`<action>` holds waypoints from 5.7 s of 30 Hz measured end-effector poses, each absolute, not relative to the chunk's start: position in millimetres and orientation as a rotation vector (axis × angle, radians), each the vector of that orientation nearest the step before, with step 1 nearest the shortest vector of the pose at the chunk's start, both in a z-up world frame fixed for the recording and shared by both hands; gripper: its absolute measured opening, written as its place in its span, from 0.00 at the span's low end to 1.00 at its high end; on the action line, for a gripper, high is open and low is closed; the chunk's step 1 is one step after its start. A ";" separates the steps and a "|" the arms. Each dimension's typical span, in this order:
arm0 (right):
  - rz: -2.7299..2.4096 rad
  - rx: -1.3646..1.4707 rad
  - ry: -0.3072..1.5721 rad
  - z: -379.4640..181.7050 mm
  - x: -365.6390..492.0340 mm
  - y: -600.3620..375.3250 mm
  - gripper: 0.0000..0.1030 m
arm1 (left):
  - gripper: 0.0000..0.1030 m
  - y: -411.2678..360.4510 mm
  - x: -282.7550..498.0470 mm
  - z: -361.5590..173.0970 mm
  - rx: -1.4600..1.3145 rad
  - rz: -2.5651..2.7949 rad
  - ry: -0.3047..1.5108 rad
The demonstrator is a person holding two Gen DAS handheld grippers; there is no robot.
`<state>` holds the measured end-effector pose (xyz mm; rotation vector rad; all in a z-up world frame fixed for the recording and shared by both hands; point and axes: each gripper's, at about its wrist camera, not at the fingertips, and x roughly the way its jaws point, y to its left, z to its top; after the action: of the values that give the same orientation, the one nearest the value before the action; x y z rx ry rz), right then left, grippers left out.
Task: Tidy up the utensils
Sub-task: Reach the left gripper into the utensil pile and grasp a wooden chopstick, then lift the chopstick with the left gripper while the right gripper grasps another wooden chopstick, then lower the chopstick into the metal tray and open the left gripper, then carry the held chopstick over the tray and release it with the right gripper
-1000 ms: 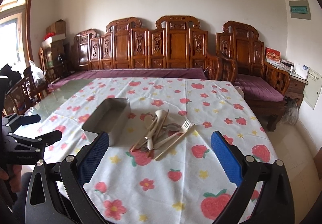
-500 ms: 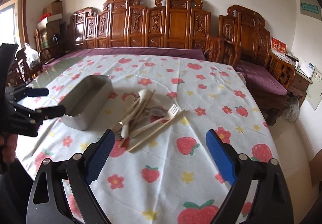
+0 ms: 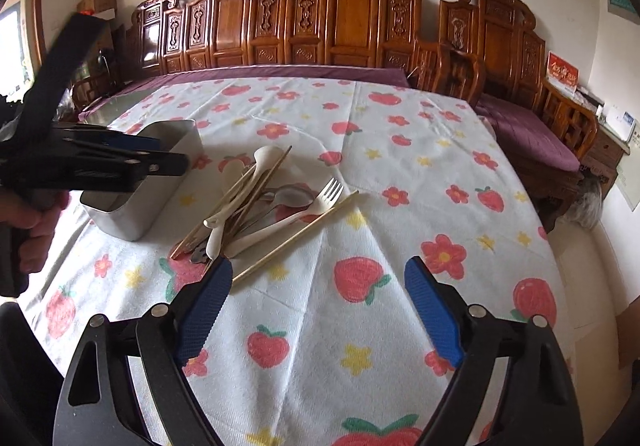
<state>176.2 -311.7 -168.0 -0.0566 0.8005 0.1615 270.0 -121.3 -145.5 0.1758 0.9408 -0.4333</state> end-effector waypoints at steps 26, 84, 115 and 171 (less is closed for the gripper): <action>0.213 -0.028 0.881 -198.1 212.9 -300.3 0.70 | 0.04 -126.9 312.7 -209.9 0.102 -0.427 1.151; 0.260 0.025 1.052 -190.7 282.2 -222.8 0.06 | 0.04 10.7 224.5 -125.2 -0.125 -0.337 0.921; 0.412 -0.013 0.959 -135.8 283.4 -176.4 0.06 | 0.04 43.3 319.9 -171.0 -0.095 -0.213 1.048; 0.434 -0.088 1.042 -202.8 348.1 -43.8 0.06 | 0.93 134.4 219.7 -86.0 -0.075 -0.102 0.737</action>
<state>348.1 -43.8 -202.8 -0.0884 1.0417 0.4335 219.7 134.4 -86.0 -0.0752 0.7373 -0.1016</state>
